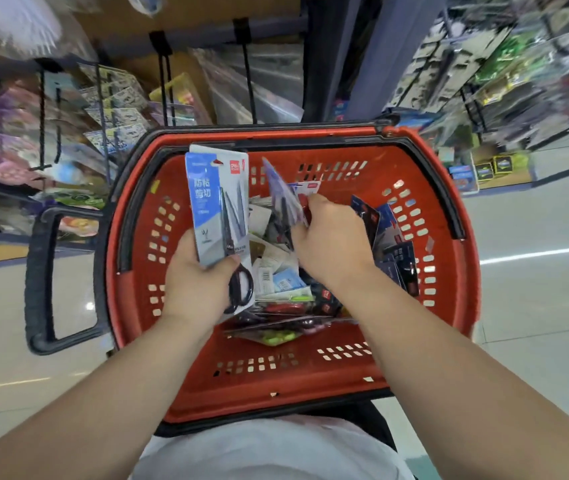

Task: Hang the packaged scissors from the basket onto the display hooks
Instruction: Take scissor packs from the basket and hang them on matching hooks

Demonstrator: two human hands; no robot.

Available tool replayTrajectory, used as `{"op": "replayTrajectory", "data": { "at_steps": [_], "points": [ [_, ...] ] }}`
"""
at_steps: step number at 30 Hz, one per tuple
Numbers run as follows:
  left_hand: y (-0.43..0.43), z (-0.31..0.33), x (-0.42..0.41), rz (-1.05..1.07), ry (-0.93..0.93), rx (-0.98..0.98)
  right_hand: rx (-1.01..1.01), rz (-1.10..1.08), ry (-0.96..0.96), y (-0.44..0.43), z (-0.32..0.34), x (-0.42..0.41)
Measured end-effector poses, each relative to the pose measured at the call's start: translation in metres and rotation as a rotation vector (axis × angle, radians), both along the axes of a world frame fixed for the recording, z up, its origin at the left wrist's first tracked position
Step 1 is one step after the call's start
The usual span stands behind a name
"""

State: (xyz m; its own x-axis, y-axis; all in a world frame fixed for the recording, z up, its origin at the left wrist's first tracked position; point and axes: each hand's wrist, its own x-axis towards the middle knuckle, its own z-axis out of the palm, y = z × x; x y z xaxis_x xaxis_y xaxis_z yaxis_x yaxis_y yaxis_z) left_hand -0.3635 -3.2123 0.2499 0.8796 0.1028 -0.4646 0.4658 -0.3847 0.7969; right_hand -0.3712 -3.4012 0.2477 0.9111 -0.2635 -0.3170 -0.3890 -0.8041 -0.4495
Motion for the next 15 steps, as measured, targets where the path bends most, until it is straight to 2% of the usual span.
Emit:
{"op": "replayTrajectory", "data": {
  "at_steps": [2, 5, 9, 13, 15],
  "points": [
    [-0.001, -0.005, -0.003, 0.081, -0.024, 0.013, 0.004, 0.078, 0.046, 0.017, -0.003, 0.003],
    [0.007, -0.005, -0.009, 0.142, -0.038, 0.047, 0.059, 0.102, 0.193, 0.042, -0.042, 0.002],
    [0.027, -0.004, -0.009, 0.201, 0.004, 0.063, 0.305, -0.004, 0.294, 0.035, -0.086, -0.008],
    [0.035, -0.006, -0.009, 0.168, 0.052, 0.059, 0.337, -0.073, 0.209, 0.0, -0.11, -0.003],
    [0.035, -0.006, -0.01, 0.165, 0.052, 0.046, 0.313, -0.023, 0.194, -0.01, -0.117, 0.01]
  ]
}}
